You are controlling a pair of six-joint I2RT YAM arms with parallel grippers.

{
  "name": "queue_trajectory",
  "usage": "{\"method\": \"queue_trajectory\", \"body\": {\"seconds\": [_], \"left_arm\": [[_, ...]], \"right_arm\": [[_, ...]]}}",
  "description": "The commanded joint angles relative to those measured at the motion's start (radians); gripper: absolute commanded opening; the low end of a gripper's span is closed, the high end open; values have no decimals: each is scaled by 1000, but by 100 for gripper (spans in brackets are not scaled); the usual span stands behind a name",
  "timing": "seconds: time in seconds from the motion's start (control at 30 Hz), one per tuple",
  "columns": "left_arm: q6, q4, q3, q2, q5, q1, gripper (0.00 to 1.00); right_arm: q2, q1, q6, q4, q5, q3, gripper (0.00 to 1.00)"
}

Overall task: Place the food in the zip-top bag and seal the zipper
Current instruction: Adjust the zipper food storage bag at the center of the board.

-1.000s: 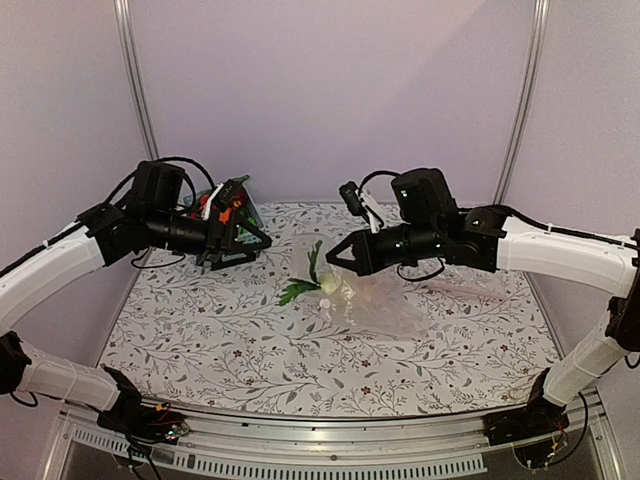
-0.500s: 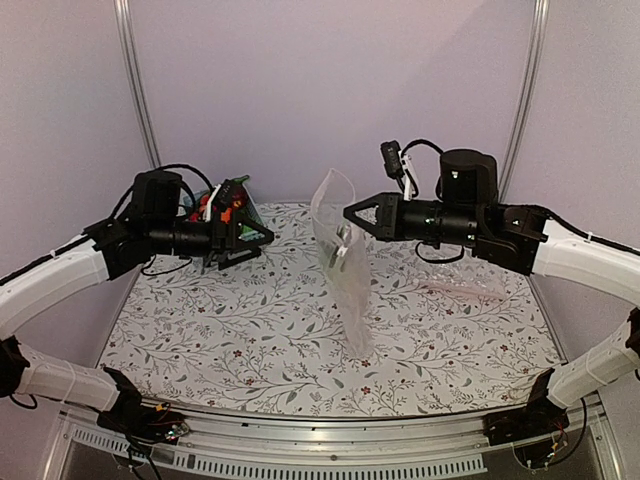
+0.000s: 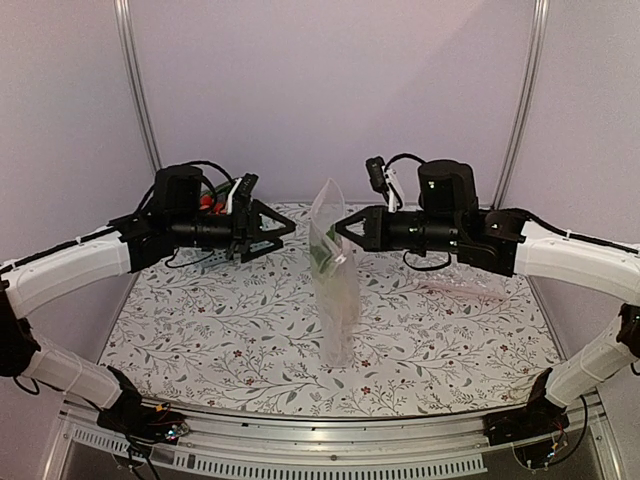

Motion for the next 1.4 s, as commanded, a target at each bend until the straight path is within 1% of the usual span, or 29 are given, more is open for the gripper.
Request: {"method": "queue_trajectory", "body": {"seconds": [0.0, 0.17, 0.23, 0.3, 0.43, 0.53, 0.63, 0.73, 0.93, 1.0, 1.17, 1.23, 1.27, 1.33, 1.37], "left_arm": [[8, 20, 63, 39, 25, -20, 80], [25, 10, 118, 77, 26, -32, 81], [40, -16, 147, 100, 21, -34, 80], [62, -53, 180, 124, 15, -37, 74], [133, -190, 243, 158, -37, -44, 59], [142, -208, 236, 157, -50, -48, 47], [148, -222, 238, 160, -62, -49, 39], [148, -224, 248, 170, -64, -49, 37], [151, -230, 280, 199, -56, -53, 37], [159, -242, 286, 208, -56, -53, 33], [155, -246, 295, 227, -43, -54, 23], [151, -241, 304, 231, -38, -54, 23], [149, -238, 308, 231, -37, -55, 25], [148, -236, 321, 232, -34, -54, 40], [148, -235, 326, 231, -36, -54, 45]], "right_arm": [[39, -1, -9, -29, -10, 0, 0], [50, 11, -28, -62, -4, 23, 0], [52, 21, -51, -98, 17, 51, 0], [53, 30, -75, -130, 41, 76, 0], [55, 35, -101, -156, 62, 97, 0], [55, 36, -108, -161, 71, 99, 0], [59, 38, -114, -170, 77, 101, 0], [65, 50, -128, -196, 98, 116, 0], [87, 81, -182, -290, 173, 164, 0], [91, 89, -193, -308, 218, 176, 0], [98, 99, -207, -335, 241, 197, 0], [99, 100, -211, -348, 255, 206, 0], [102, 100, -215, -357, 264, 211, 0], [104, 99, -221, -372, 281, 218, 0], [105, 99, -223, -379, 289, 221, 0]]}}
